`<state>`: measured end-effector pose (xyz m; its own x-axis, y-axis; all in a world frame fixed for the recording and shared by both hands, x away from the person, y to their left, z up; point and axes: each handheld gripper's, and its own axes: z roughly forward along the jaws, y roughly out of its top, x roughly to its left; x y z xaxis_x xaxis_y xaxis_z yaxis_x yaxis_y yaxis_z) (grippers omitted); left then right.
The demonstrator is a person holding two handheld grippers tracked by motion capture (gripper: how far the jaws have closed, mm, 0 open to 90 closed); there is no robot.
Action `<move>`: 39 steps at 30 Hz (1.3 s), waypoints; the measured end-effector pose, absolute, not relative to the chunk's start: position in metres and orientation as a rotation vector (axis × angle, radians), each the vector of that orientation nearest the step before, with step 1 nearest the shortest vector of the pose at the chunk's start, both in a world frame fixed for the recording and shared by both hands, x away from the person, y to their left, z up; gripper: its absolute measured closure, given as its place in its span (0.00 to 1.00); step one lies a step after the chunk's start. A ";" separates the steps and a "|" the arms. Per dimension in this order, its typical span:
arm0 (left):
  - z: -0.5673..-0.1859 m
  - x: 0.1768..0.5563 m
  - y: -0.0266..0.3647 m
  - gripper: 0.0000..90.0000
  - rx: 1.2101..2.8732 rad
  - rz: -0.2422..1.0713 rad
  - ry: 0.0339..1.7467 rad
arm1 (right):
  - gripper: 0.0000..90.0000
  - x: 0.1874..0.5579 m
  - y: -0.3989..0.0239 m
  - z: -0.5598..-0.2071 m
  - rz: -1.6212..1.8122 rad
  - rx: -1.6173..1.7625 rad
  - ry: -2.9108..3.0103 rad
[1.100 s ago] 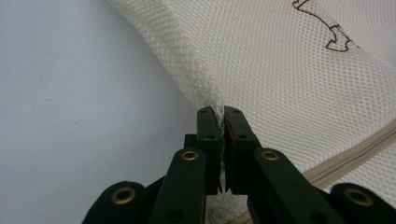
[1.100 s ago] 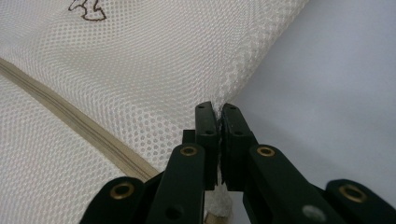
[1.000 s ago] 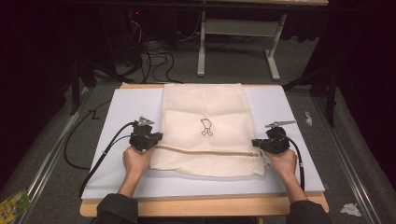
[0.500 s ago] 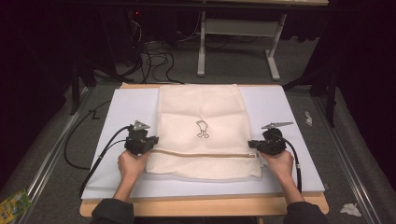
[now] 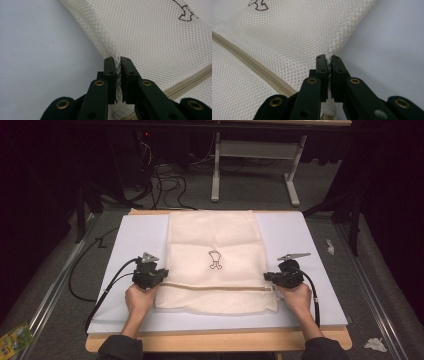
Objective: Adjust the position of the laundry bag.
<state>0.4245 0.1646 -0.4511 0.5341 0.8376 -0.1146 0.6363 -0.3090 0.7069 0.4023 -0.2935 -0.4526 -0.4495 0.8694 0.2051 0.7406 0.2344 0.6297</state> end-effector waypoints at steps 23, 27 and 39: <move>-0.455 0.418 0.170 0.67 2.013 0.410 1.186 | 0.69 0.400 -0.297 -0.456 1.024 1.560 2.231; -0.454 0.411 0.169 0.58 1.980 0.451 1.157 | 0.61 0.398 -0.301 -0.456 1.046 1.566 2.198; -0.463 0.394 0.155 0.48 1.985 0.442 1.091 | 0.52 0.387 -0.309 -0.464 1.101 1.596 2.158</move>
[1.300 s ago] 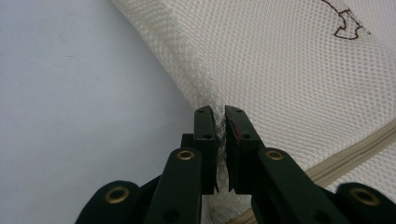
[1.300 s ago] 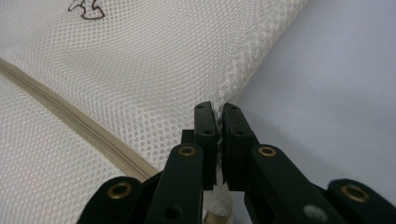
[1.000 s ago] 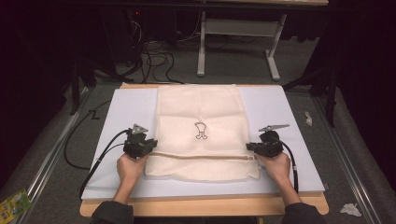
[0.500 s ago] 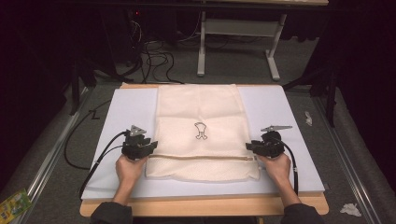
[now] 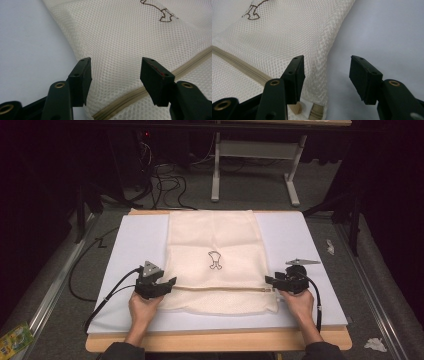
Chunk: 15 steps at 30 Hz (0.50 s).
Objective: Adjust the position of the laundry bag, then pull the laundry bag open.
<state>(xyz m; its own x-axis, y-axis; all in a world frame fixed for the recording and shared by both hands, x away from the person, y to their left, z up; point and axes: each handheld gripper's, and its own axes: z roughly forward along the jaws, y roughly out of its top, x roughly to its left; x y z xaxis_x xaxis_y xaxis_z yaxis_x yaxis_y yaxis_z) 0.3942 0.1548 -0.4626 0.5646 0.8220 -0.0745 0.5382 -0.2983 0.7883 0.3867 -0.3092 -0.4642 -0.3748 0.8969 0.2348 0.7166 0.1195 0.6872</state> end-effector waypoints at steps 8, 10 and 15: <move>-0.468 0.388 0.148 0.46 1.986 0.420 1.080 | 0.53 0.381 -0.309 -0.466 1.111 1.601 2.147; -0.469 0.386 0.146 0.46 1.988 0.418 1.078 | 0.52 0.380 -0.309 -0.466 1.114 1.616 2.152; -0.472 0.383 0.142 0.45 1.993 0.412 1.069 | 0.51 0.378 -0.303 -0.468 1.117 1.625 2.181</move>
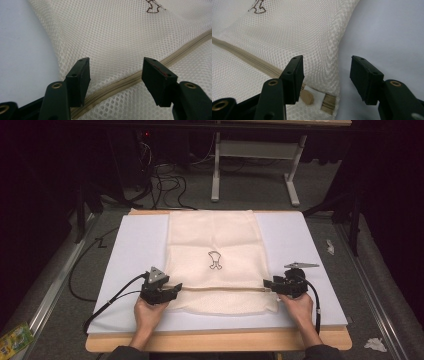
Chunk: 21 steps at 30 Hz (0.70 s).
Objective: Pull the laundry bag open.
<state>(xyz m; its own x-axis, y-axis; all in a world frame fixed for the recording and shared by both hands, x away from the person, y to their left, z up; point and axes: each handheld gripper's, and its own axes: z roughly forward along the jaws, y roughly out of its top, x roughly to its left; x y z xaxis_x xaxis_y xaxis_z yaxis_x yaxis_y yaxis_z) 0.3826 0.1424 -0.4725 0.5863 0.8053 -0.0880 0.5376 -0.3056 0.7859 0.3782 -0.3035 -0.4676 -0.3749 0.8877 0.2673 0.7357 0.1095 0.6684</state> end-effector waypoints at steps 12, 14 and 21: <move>-0.484 0.384 0.134 0.43 2.023 0.390 1.061 | 0.50 0.384 -0.288 -0.469 1.077 1.633 2.240; -0.484 0.384 0.134 0.43 2.029 0.394 1.060 | 0.49 0.385 -0.285 -0.468 1.073 1.628 2.252; -0.485 0.382 0.126 0.43 2.081 0.461 1.054 | 0.61 0.386 -0.286 -0.468 1.079 1.631 2.281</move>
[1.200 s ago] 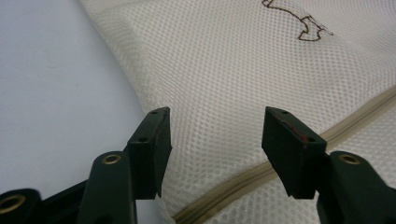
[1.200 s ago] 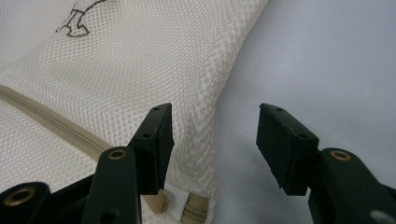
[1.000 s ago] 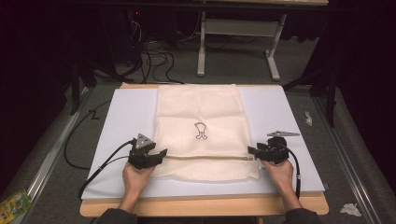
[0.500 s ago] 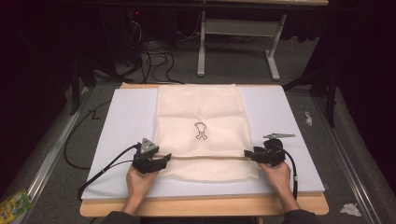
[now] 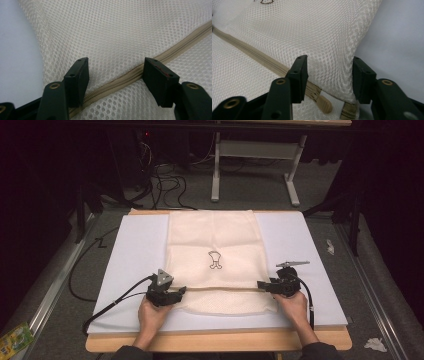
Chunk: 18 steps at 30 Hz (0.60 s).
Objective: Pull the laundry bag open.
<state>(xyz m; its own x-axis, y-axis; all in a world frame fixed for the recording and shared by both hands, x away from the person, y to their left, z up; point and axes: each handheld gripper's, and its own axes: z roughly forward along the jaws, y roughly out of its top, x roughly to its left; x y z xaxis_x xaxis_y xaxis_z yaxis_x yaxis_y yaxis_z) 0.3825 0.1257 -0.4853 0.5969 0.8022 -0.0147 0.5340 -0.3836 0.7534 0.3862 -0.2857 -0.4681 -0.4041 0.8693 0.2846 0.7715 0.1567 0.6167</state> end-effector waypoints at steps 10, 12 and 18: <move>-0.485 0.382 0.124 0.43 2.075 0.465 1.068 | 0.95 0.387 -0.278 -0.465 0.954 1.496 2.363; -0.485 0.382 0.124 0.43 2.076 0.464 1.069 | 0.97 0.388 -0.277 -0.464 0.958 1.477 2.370; -0.485 0.382 0.125 0.43 2.075 0.455 1.066 | 0.98 0.386 -0.282 -0.456 0.996 1.461 2.364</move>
<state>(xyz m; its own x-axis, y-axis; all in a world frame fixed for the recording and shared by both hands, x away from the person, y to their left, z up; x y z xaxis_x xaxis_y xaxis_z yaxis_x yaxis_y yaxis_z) 0.3824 0.1250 -0.4852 0.5906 0.8066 -0.0230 0.5418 -0.3753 0.7521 0.3864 -0.2817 -0.4564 -0.4964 0.8493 0.1796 0.7219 0.2889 0.6288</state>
